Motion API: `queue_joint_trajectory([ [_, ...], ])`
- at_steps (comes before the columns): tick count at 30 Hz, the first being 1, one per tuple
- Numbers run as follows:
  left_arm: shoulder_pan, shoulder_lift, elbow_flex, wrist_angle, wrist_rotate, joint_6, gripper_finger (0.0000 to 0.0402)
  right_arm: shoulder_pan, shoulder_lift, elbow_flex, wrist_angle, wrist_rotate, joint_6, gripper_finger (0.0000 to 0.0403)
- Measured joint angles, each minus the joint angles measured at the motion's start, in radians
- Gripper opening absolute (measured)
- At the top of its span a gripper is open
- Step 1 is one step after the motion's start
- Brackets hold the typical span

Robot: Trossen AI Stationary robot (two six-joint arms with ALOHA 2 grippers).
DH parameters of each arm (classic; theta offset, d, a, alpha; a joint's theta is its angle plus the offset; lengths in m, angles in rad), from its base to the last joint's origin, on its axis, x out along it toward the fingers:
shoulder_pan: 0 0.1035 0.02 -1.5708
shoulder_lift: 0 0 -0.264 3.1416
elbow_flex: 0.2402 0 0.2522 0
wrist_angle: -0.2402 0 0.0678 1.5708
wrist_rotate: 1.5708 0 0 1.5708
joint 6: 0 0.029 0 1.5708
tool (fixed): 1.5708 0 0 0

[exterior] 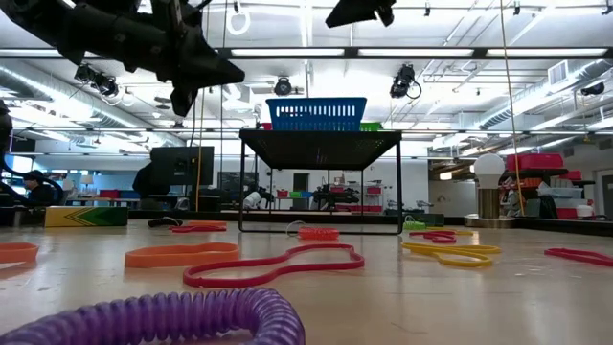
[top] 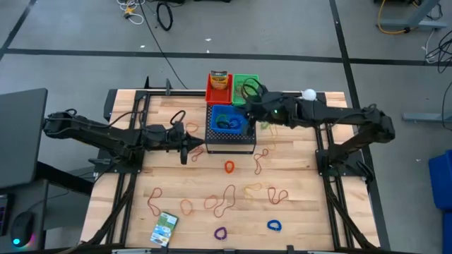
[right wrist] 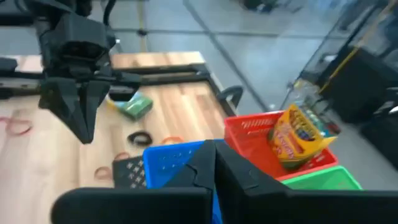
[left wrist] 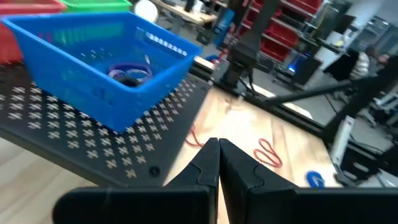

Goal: Pick & Place Office Desk Supplies
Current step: Put the red rubber band into the green bin on the shelf

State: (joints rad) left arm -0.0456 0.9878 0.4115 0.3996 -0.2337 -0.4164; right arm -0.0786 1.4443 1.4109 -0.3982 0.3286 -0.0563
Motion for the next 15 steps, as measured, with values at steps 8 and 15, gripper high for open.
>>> queue_joint_trajectory([
  [8, -0.001, 0.0, 0.043, -0.001, 0.022, 0.041, 0.0022, 0.111, -0.099, -0.115, 0.045, 0.121, 0.082, 0.0004],
  [15, 0.008, 0.0, 0.129, -0.087, -0.07, 0.066, 0.0006, 0.177, -0.22, -0.256, 0.106, 0.159, 0.148, 0.0003],
])
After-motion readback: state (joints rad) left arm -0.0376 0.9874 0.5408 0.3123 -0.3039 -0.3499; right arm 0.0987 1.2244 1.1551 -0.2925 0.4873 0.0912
